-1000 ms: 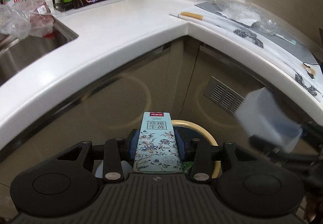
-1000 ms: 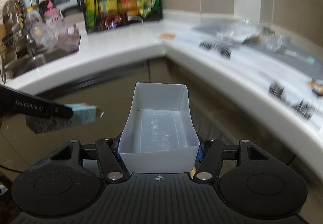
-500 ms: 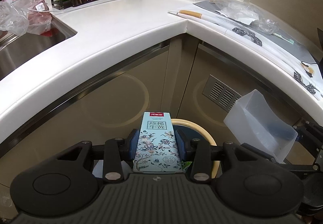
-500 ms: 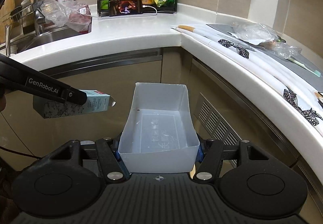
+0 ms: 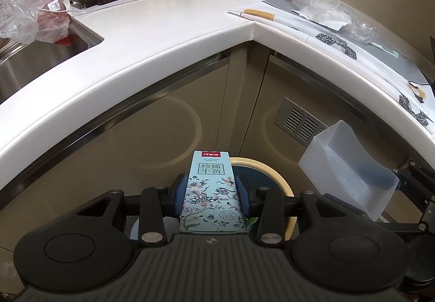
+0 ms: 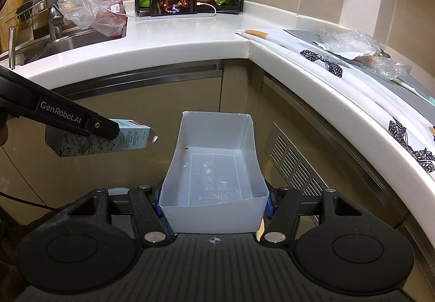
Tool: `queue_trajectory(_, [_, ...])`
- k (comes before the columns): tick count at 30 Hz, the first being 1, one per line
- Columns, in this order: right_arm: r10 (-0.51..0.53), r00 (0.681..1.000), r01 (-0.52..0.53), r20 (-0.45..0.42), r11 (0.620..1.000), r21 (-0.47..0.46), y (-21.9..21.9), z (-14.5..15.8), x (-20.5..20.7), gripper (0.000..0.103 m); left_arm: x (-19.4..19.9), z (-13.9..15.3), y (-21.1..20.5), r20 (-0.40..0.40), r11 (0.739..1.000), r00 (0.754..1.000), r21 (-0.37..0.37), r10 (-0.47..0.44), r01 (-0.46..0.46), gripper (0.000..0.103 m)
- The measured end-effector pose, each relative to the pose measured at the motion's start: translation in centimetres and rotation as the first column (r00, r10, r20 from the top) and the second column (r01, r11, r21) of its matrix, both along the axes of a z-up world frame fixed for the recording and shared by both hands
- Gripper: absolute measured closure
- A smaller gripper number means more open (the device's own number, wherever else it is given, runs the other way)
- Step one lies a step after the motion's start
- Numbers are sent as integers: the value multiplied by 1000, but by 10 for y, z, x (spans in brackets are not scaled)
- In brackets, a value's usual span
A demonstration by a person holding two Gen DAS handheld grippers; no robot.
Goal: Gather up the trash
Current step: 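Lift and carry the teal box and white tray toward the bin with both grippers, then lower the teal box and white tray into the bin opening with both grippers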
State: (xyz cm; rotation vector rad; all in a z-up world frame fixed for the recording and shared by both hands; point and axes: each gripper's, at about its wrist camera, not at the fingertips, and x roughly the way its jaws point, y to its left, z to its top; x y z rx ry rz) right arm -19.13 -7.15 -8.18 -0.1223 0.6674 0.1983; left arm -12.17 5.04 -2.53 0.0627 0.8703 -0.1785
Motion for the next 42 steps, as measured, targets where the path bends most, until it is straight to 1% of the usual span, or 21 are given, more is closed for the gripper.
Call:
queue_trajectory(12, [8,1000,-8,0,1000,-4,0,0,0,39,2,0,0,-4,1000,1000,5,6,-6,60])
queue_trajectory(16, [-10,1000,10,7,1000,-4,-3,1,-3,39,5,0,-2,2,1000,1000,11,-2,2,60])
queue_trajectory(19, [-23,1000,23,1,1000,4,-5,0,-4,39,5,-2,-4,-1,1000,1000,15,-13,13,60])
queue_trajectory(22, [-13,1000,13,-11,1000,6,-4,-2,-1,39,5,-6,-5,-6,1000,1000,25,-11,11,60])
queue_trajectory(31, [30,999,-31,-27,1000,-8,3,-10,11,39,13,-21,-5,-58,999,998,44,5,-2,60])
queue_trajectory(38, [-29,997,30,-68,999,20,-11,-20,17,39,23,-34,-8,-105,999,994,45,-6,11,60])
queue_trajectory(42, [-77,993,78,-86,997,14,-20,-29,24,39,31,-42,-8,-119,999,993,53,-1,7,60])
